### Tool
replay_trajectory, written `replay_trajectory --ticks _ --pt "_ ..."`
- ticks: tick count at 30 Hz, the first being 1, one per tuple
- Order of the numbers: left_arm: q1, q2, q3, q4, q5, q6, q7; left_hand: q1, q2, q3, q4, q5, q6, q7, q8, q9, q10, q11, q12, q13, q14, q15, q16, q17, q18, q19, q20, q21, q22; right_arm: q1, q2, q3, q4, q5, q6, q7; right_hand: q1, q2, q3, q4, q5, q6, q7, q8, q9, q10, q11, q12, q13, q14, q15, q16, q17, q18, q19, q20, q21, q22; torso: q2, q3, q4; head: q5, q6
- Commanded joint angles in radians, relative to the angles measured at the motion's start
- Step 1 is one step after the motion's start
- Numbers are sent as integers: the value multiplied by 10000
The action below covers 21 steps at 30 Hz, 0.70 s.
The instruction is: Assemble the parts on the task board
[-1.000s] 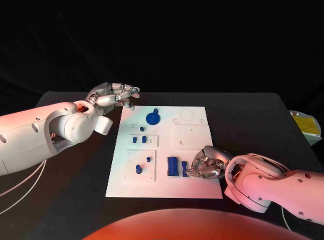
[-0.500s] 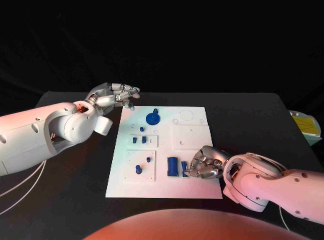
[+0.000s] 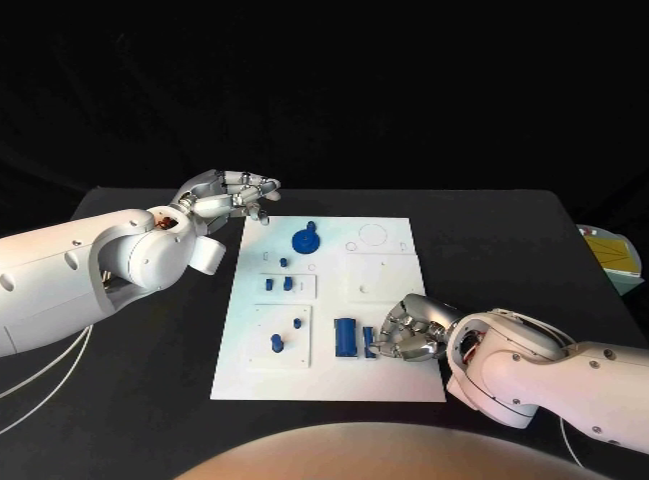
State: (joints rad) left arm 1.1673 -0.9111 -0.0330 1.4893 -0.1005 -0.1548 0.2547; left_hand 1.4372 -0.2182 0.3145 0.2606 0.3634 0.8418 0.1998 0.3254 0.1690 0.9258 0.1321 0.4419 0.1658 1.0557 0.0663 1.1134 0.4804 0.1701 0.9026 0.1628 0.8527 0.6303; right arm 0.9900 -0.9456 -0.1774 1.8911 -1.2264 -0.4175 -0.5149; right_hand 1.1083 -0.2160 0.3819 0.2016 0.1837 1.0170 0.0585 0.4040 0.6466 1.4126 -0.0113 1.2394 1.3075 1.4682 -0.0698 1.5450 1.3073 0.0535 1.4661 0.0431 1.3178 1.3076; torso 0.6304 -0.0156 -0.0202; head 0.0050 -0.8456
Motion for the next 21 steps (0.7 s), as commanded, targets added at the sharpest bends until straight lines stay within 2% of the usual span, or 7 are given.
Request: replay_trajectory --ticks 1,12,14,15,16,19,21 --pt "4 58 3 -25 41 90 191 85 -23 -58 9 17 -62 -8 42 -8 -66 29 34 14 -60 -27 57 -12 131 47 -13 -37 -17 111 -126 4 53 410 -709 941 -7 -19 -84 25 61 -47 79 -80 -4 -64 35 -229 12 876 -6 -1 1881 -27 219 -52 -194 1949 -45 -22 -6 -29 105" --pt "-49 389 -59 -373 427 -339 707 118 27 -76 81 20 9 -41 119 10 14 2 131 28 -184 -38 -39 -64 130 -4 -13 -123 -63 899 -280 32 -950 5264 -1720 5643 1077 386 339 -432 363 -841 414 -524 -150 -997 312 -1594 -960 529 220 -640 452 438 -717 137 -2985 1210 -310 -106 8 -120 595" --pt "-73 504 -74 -526 630 -579 912 182 39 -81 138 23 49 -61 175 16 69 -15 194 22 -386 -44 -272 -176 127 -113 -10 -291 -154 1109 -133 46 -1593 6820 -1557 6649 1297 451 572 -624 221 -1150 587 -680 -173 -2862 492 -4489 -3112 -206 382 -1852 -1672 910 -1921 286 -6182 250 -376 -128 11 -171 785" --pt "-79 525 -76 -557 670 -624 950 194 42 -80 152 23 59 -66 187 17 81 -17 206 20 -437 -43 -337 -206 126 -143 -7 -338 -180 1143 -100 50 -1716 7100 -1498 6805 1321 467 630 -660 193 -1194 639 -692 -165 -3177 520 -5022 -3551 -363 408 -2104 -2029 985 -2170 331 -6802 32 -394 -130 9 -184 847" --pt "-92 583 -80 -650 775 -746 1054 230 51 -74 195 26 100 -81 229 22 151 -32 245 9 -605 -41 -579 -318 122 -245 4 -513 -279 1227 -6 62 -2050 7788 -1333 7188 1375 472 771 -729 117 -1439 746 -816 -202 -3519 619 -5425 -3895 -957 506 -2979 -3309 1248 -2984 404 -8769 -630 -408 -134 8 -199 919" --pt "-119 793 -87 -998 1117 -1039 1355 277 113 32 261 51 208 -136 324 24 400 -33 230 -89 -1257 18 -1762 -842 106 -693 115 -1352 -774 1413 302 119 -3041 9365 -848 8108 1431 498 1213 -922 -28 -1725 982 -1043 -478 -3961 915 -6345 -4953 -2564 745 -5506 -6275 1243 -3585 680 -9766 -1393 -475 -128 15 -245 1196" --pt "-131 960 -89 -1283 1339 -1167 1534 229 118 146 263 44 245 -119 380 14 587 -25 -89 -339 -1338 117 -2986 -1352 123 -767 275 -2197 -1348 1483 534 174 -3702 10098 -567 8592 1563 667 1786 -1119 -153 -1454 930 -1077 -690 -4046 902 -7468 -6166 -3035 779 -6489 -6797 1254 -3850 767 -10322 -1890 -518 -120 21 -230 1392"
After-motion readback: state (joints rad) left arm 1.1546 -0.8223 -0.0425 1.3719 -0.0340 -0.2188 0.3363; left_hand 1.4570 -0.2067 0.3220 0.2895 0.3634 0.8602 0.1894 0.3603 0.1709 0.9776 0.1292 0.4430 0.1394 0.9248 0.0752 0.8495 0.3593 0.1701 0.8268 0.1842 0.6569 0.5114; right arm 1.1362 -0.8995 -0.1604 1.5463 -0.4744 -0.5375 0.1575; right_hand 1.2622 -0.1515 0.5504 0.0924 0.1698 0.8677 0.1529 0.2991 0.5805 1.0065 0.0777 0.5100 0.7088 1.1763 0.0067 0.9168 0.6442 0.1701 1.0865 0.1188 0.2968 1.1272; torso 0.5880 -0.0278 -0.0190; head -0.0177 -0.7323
